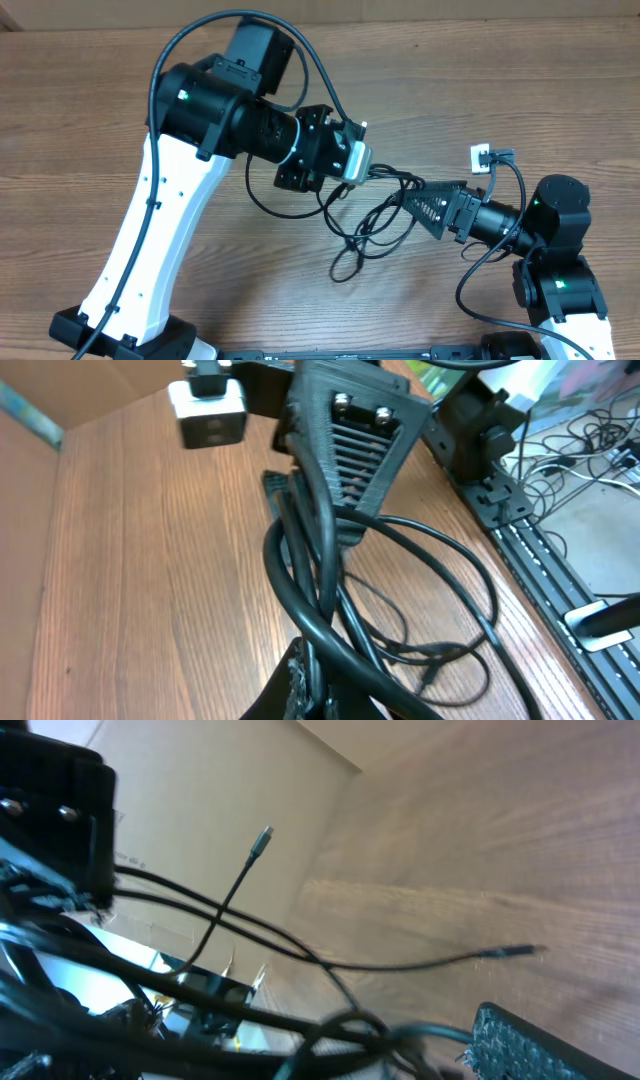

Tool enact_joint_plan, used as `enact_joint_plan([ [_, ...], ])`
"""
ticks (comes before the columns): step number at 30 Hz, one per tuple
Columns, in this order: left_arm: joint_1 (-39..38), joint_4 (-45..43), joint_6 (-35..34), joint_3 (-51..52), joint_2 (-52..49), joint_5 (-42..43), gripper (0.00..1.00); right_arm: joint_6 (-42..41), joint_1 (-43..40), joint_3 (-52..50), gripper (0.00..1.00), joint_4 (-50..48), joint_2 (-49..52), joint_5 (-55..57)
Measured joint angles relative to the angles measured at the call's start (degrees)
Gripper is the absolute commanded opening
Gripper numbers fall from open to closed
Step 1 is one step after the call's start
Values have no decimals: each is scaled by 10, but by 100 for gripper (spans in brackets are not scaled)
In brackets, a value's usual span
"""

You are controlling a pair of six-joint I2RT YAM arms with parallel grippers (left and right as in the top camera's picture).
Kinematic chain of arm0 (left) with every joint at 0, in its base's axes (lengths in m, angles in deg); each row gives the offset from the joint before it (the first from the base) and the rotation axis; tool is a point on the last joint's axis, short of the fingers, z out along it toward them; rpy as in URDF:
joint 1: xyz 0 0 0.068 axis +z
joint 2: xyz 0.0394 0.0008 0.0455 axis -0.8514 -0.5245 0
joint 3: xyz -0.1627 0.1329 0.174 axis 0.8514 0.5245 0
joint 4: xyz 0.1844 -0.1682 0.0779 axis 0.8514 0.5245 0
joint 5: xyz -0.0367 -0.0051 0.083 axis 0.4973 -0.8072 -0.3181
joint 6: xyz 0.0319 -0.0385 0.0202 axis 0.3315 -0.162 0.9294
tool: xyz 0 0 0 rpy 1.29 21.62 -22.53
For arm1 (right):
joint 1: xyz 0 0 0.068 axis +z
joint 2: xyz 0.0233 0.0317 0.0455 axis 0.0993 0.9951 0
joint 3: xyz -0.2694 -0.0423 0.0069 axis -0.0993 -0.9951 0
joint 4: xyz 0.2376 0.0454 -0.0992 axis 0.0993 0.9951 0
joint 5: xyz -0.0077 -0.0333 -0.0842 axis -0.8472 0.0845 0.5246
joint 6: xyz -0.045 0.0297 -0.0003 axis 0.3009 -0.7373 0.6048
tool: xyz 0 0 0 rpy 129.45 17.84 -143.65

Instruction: Untangle cables

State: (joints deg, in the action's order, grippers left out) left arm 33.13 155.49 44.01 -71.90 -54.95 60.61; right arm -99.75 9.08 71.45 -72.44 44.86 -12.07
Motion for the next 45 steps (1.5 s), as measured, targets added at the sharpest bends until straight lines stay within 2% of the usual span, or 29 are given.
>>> enact_joint_plan([
  [9,46,-2,-14,0,0,0,4,-2,0,0,100,29,0,-16],
  [23,51,-16,-31,0,0,-3,4,-84,0,0,92,-152,0,-145],
  [27,51,-70,-91,0,0,-15,4,-97,0,0,89,-175,0,-167],
  [31,51,-118,-182,0,0,-32,4,-104,0,0,87,-179,0,-175],
  [36,51,-127,-252,0,0,-51,4,-107,0,0,87,-216,0,-182],
  [41,50,-127,-288,0,0,-58,4,-124,0,0,87,-303,0,-184],
  [45,38,-127,-298,0,0,-62,4,-134,0,0,87,-318,0,-182],
])
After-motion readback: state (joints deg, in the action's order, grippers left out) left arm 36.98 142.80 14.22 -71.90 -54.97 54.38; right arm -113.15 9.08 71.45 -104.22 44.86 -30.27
